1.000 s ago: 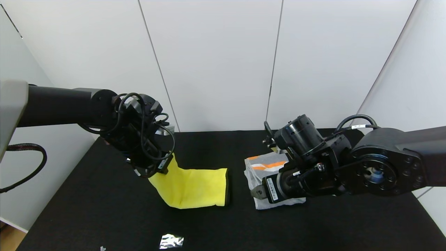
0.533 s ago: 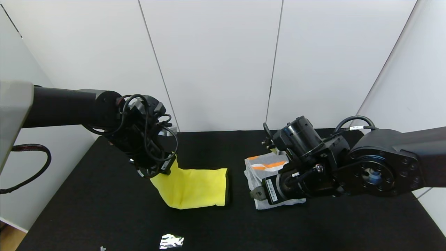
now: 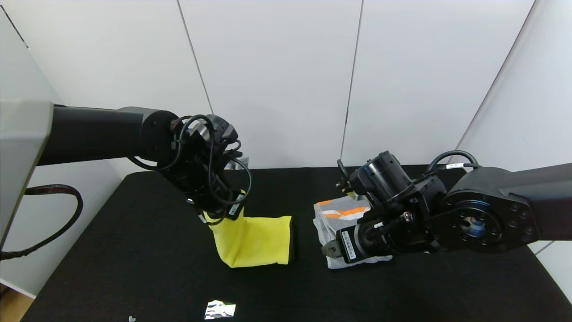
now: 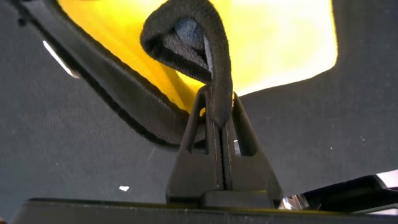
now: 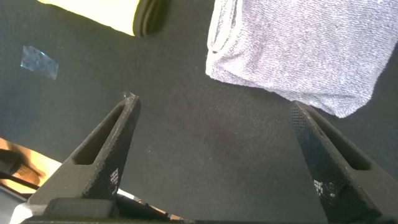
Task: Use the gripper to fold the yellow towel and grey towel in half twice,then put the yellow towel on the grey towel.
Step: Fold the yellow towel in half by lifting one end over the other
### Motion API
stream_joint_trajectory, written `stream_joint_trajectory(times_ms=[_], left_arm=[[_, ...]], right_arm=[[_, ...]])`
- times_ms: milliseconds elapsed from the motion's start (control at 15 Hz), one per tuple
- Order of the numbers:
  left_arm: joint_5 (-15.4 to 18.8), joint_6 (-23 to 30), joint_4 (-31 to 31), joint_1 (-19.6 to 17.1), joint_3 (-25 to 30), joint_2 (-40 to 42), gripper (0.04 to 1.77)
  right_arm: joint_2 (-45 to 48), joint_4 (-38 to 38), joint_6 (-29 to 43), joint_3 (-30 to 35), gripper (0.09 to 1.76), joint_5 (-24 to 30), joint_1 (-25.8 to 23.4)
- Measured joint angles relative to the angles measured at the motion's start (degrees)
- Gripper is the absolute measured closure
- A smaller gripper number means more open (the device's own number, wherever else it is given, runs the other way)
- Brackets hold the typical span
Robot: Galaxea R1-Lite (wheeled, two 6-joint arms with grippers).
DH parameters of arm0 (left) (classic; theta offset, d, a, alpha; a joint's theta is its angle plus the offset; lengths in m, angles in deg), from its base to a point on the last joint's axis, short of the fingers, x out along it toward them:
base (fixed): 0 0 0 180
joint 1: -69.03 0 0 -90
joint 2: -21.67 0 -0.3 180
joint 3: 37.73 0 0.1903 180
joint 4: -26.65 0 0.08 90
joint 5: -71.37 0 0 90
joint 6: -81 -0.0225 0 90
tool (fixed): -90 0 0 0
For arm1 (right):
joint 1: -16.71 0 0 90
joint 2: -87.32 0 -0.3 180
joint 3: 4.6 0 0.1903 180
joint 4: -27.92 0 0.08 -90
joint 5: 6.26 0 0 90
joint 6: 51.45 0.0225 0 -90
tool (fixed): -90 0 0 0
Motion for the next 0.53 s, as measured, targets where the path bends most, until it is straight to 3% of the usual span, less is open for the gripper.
stream_joint_trajectory(times_ms=[533], left_arm=[[-1.9,3.5,-3.7,8.0,-2.1,-0.1,1.7]], right_arm=[[0.3,0.2,0.2,0.6,0.14,0.0,-0.8]])
